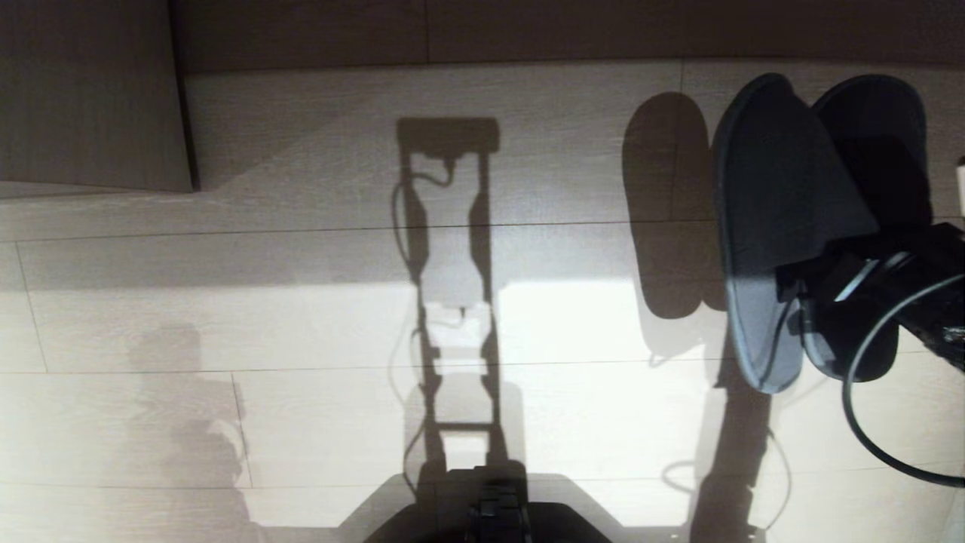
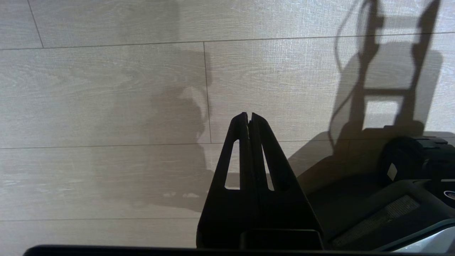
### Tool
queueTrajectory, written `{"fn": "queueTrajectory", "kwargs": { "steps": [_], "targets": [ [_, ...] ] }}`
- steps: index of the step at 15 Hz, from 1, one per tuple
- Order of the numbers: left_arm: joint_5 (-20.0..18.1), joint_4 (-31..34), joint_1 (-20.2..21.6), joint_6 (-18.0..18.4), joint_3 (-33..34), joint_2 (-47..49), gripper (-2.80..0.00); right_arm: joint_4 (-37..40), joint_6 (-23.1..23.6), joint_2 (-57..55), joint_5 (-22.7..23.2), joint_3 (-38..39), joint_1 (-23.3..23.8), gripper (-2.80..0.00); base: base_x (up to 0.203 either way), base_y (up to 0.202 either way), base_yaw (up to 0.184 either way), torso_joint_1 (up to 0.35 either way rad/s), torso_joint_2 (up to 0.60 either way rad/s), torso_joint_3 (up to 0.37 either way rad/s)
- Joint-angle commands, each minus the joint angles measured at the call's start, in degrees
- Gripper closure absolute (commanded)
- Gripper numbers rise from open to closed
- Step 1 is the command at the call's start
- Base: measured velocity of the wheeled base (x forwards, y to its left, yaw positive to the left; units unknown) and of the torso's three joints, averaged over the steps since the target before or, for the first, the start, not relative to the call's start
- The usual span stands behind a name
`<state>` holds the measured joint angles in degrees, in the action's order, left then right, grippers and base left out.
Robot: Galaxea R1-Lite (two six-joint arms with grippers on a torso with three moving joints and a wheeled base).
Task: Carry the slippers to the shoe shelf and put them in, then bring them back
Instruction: Place the slippers into the shoe cabinet
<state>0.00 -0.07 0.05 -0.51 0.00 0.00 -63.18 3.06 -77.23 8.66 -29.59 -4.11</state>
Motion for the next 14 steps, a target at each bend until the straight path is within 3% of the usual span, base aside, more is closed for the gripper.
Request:
{"fn": "queueTrajectory", "kwargs": {
  "steps": [1, 5, 12, 14],
  "targets": [
    [0.0, 0.0, 0.0, 0.0, 0.0, 0.0, 0.00, 5.5, 0.0, 13.5, 0.3, 2.2, 0.0, 0.00, 0.000, 0.000, 0.000, 0.000, 0.00, 0.000],
    [0.0, 0.0, 0.0, 0.1, 0.0, 0.0, 0.00, 25.6, -0.1, 30.4, 1.0, 4.4, -0.1, 0.00, 0.000, 0.000, 0.000, 0.000, 0.00, 0.000],
    [0.0, 0.0, 0.0, 0.2, 0.0, -0.1, 0.00, 48.7, 0.2, 59.0, 1.1, 6.4, -0.1, 0.00, 0.000, 0.000, 0.000, 0.000, 0.00, 0.000],
    [0.0, 0.0, 0.0, 0.2, 0.0, -0.1, 0.00, 52.3, 0.2, 64.5, 2.1, 9.0, 1.4, 0.00, 0.000, 0.000, 0.000, 0.000, 0.00, 0.000]
  ]
}}
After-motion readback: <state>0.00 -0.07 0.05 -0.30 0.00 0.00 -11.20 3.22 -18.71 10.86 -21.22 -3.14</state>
